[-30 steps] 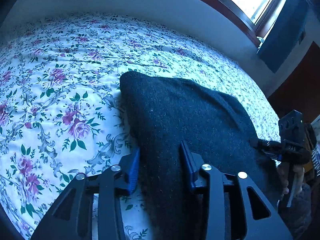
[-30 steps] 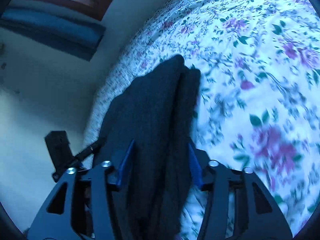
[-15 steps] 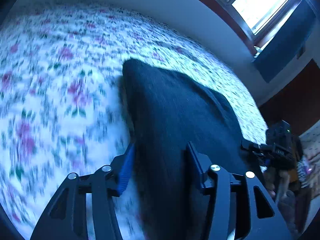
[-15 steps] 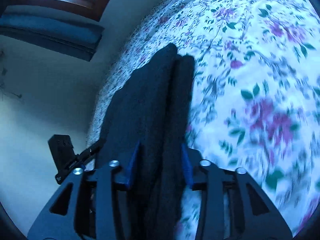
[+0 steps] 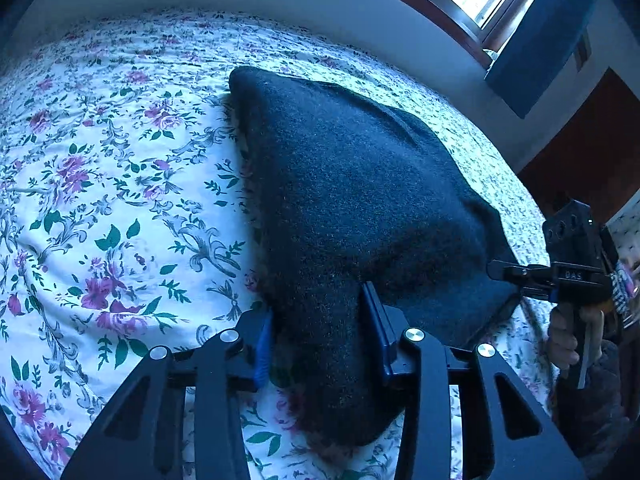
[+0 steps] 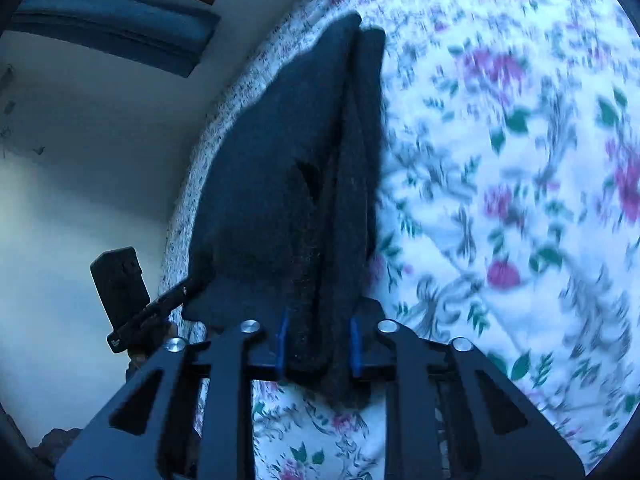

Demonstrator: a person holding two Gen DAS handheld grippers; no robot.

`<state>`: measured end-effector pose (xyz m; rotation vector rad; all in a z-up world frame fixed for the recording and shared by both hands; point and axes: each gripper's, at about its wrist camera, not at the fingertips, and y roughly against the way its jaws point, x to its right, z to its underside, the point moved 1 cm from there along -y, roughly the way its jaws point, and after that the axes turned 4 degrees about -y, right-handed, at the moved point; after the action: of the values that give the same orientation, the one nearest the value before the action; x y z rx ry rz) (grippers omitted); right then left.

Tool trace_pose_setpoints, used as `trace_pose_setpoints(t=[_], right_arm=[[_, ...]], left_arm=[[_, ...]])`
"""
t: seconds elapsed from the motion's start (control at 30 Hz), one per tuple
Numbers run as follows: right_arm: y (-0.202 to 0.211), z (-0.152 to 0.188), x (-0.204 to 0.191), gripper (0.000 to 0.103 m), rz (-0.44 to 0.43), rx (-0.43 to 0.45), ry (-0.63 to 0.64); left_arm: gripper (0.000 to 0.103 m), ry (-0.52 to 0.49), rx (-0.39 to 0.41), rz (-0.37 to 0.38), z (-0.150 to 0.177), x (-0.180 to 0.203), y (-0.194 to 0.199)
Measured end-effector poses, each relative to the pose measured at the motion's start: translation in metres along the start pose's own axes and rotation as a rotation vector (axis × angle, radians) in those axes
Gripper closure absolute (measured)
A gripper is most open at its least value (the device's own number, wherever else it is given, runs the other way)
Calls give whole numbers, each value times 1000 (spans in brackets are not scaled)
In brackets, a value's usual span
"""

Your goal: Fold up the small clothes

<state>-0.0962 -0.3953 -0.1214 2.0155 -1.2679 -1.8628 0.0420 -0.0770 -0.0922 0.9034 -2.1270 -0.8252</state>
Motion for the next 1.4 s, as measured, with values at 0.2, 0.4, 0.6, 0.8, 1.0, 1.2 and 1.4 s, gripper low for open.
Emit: trace_pose_setpoints(t=[0.2,0.4,0.6,0.8,1.0,1.2,1.4], right_arm=[[15,9,7,81,-23,21,-18],[40,31,13,63,-5,54,-25],[57,57,3,46,76,94,16],[61,76,-16,29,187,142,77],[57,89,-44,18,385,221,195],[47,89,-62,15,498,281,255],[37,88,-67,15,537,294,275]], left_arm=[[59,21,15,-39,3,2,9],[43,1,56,-146,12,12,25],[32,-8,83,-225,20,23,38],[24,-11,125,-299,33,32,57],[22,-34,150,-394,43,41,67],[22,-14,171,-436,45,41,73],[22,-21,181,-453,45,48,75]])
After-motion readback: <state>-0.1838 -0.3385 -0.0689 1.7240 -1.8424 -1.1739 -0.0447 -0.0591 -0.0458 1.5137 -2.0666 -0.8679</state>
